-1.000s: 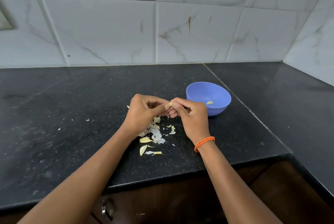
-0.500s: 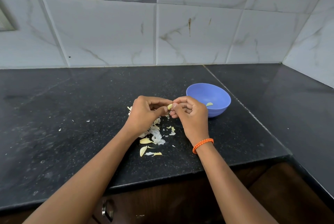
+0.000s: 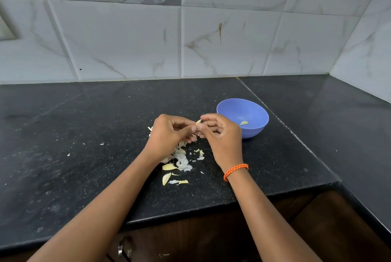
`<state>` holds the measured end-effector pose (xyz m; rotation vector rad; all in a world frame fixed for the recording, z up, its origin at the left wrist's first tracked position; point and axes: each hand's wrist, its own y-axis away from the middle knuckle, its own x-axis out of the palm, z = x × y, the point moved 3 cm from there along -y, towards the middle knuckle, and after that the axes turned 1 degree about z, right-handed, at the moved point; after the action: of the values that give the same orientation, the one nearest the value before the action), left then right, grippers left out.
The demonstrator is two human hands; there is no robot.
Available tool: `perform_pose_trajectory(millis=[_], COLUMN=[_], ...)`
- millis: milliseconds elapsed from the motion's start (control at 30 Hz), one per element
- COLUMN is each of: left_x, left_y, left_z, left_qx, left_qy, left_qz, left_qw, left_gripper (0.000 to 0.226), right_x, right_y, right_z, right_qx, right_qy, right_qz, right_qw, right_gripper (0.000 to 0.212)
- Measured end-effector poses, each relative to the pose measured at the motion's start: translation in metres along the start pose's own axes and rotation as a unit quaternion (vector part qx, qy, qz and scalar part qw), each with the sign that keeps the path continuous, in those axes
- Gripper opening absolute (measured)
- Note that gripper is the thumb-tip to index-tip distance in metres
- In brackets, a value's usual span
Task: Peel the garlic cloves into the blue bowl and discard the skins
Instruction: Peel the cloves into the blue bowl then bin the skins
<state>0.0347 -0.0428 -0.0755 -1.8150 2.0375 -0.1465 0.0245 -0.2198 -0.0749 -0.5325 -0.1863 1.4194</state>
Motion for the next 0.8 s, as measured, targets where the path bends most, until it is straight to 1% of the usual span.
perform_pose_trajectory(millis=[67, 167, 233, 333, 467, 600, 667, 800], left_x=[-0.002, -0.004, -0.004, -0.003, 0.0, -0.001, -0.001, 0.002], left_y=[0.0, 0.0, 0.0, 0.001, 0.003, 0.004, 0.004, 0.004], left_z=[-0.001, -0.001, -0.001, 0.0, -0.003, -0.009, -0.009, -0.008], left_qx=[-0.005, -0.011, -0.009, -0.008, 0.007, 0.019, 0.025, 0.027], left_qy=[0.021, 0.021, -0.001, -0.045, -0.084, -0.095, -0.106, -0.116], left_qz=[-0.007, -0.012, -0.018, -0.029, -0.032, -0.031, -0.032, -0.031], left_qw=[1.0, 1.0, 1.0, 0.999, 0.996, 0.995, 0.994, 0.992], left_gripper=[0.009, 0.006, 0.005, 0.01, 0.014, 0.02, 0.024, 0.029], right_x=[0.0, 0.002, 0.004, 0.006, 0.008, 0.014, 0.015, 0.013], right_y=[0.001, 0.0, 0.0, 0.001, 0.001, 0.003, 0.004, 0.005], right_z=[0.002, 0.0, -0.001, 0.0, 0.002, 0.0, 0.002, 0.006], right_qx=[-0.009, -0.019, -0.018, -0.032, -0.08, -0.128, -0.139, -0.127], right_qy=[-0.001, 0.006, 0.014, 0.04, 0.119, 0.204, 0.212, 0.182], right_qz=[0.008, 0.028, 0.037, 0.032, 0.013, 0.024, 0.026, 0.015], right_qw=[1.0, 0.999, 0.999, 0.998, 0.99, 0.97, 0.967, 0.975], right_gripper=[0.006, 0.009, 0.009, 0.007, 0.01, 0.015, 0.016, 0.016])
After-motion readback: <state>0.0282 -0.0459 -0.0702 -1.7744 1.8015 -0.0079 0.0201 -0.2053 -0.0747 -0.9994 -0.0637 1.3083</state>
